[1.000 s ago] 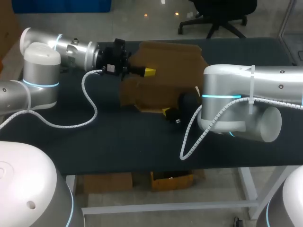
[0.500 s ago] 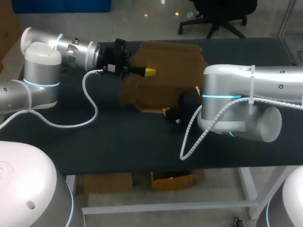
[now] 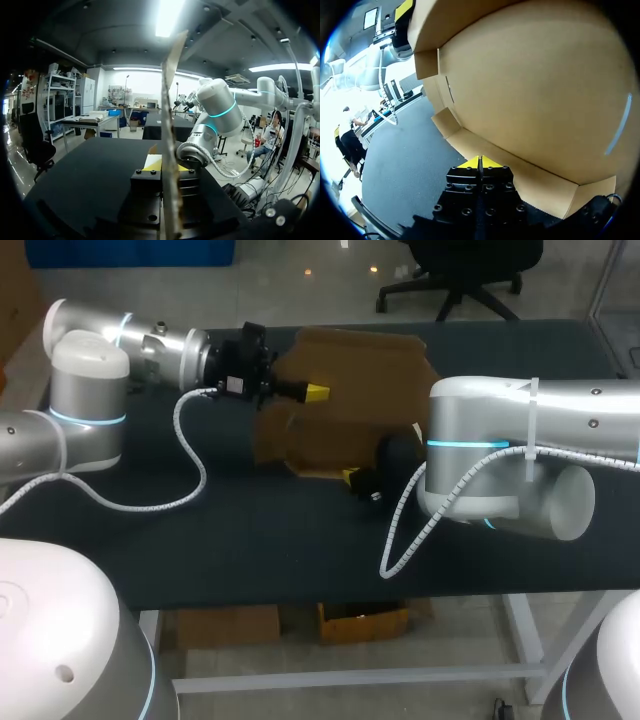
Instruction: Assemble the packaging by folding the flat box into shape, placing the metal phone stand inside, and closing the box properly
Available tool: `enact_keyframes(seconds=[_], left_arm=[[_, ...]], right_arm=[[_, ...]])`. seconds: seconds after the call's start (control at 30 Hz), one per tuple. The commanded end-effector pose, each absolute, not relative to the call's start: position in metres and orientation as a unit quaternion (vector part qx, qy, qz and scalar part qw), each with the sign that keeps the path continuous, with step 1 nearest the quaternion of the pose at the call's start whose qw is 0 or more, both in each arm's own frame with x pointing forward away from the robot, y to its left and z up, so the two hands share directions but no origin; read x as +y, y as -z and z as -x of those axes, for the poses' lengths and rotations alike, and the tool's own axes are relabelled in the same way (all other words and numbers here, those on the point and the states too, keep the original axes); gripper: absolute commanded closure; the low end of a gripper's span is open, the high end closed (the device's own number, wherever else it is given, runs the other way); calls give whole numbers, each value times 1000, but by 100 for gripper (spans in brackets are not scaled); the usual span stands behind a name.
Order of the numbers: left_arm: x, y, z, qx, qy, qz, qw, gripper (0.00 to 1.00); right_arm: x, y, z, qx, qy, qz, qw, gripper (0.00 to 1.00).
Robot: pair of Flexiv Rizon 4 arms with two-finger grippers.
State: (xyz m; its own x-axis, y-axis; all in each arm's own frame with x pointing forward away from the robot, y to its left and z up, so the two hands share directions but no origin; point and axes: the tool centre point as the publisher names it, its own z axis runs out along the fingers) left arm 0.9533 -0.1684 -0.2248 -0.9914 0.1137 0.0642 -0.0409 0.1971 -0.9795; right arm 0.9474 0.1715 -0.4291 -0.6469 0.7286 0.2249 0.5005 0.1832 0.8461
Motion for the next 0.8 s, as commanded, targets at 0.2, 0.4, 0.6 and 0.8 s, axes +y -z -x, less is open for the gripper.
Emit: enact_keyframes(seconds=[0.2,0.4,0.6,0.8], left_arm=[[-168,227,-951,-771,-633,23,58,100],[-168,227,-951,-771,-633,23,58,100],[-168,227,-951,-771,-633,23,58,100],[-168,227,-951,-771,-633,23,58,100]], right_arm=[[174,435,-949,760,-495,-405,118,100],[174,435,-949,760,-495,-405,118,100],[174,435,-949,760,-495,-405,118,100],[174,425,-938,761,-495,-399,133,100]])
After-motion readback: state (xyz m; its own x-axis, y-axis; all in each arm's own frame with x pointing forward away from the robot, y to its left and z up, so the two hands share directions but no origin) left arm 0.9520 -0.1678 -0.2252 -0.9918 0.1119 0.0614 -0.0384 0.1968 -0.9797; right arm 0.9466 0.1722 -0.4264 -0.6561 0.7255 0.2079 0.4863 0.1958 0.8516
